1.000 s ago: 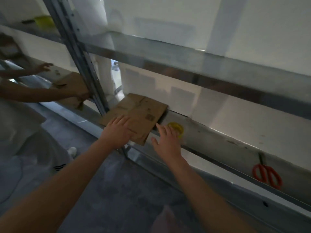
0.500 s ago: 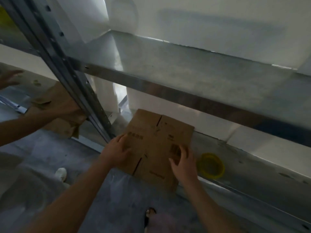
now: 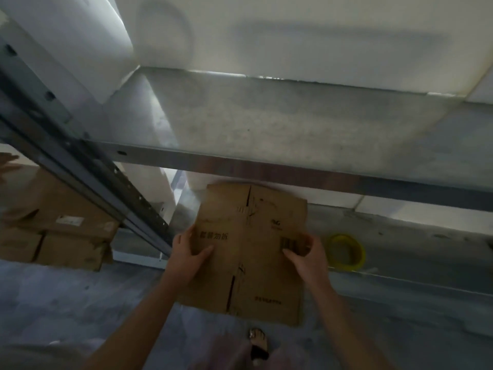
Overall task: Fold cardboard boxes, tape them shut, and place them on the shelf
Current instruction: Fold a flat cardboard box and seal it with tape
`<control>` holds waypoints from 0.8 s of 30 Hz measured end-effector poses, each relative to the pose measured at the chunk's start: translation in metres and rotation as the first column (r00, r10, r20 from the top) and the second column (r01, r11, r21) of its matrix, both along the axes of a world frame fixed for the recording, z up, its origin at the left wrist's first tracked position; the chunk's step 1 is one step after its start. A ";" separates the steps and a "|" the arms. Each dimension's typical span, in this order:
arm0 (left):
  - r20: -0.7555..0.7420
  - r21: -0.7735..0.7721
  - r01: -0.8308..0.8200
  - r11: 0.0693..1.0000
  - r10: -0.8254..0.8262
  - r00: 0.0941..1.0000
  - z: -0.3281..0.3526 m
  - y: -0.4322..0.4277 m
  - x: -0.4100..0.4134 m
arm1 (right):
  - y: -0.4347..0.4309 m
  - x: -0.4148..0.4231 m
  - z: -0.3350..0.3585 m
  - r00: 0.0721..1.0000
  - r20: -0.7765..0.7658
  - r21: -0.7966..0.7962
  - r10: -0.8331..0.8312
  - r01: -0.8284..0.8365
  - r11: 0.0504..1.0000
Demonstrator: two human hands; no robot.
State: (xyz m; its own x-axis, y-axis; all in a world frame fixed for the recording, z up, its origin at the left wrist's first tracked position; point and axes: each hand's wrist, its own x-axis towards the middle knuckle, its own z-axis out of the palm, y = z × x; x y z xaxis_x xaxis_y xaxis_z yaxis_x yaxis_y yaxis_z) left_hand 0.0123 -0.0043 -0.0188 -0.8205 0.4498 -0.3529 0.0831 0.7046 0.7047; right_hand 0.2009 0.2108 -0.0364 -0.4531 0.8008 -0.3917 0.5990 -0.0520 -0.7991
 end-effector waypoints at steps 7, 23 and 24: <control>-0.017 0.156 0.178 0.972 -0.178 0.984 0.040 -0.016 0.025 | -0.020 0.061 0.042 0.967 -0.236 -0.040 -0.100 0.093 0.995; 0.120 0.358 0.544 0.759 -0.615 0.779 0.077 0.156 0.241 | 0.105 0.309 0.091 0.869 -0.418 0.002 -0.266 0.293 0.956; 0.123 0.376 0.546 0.749 -0.625 0.771 0.077 0.173 0.261 | 0.122 0.325 0.093 0.884 -0.405 0.010 -0.234 0.260 0.965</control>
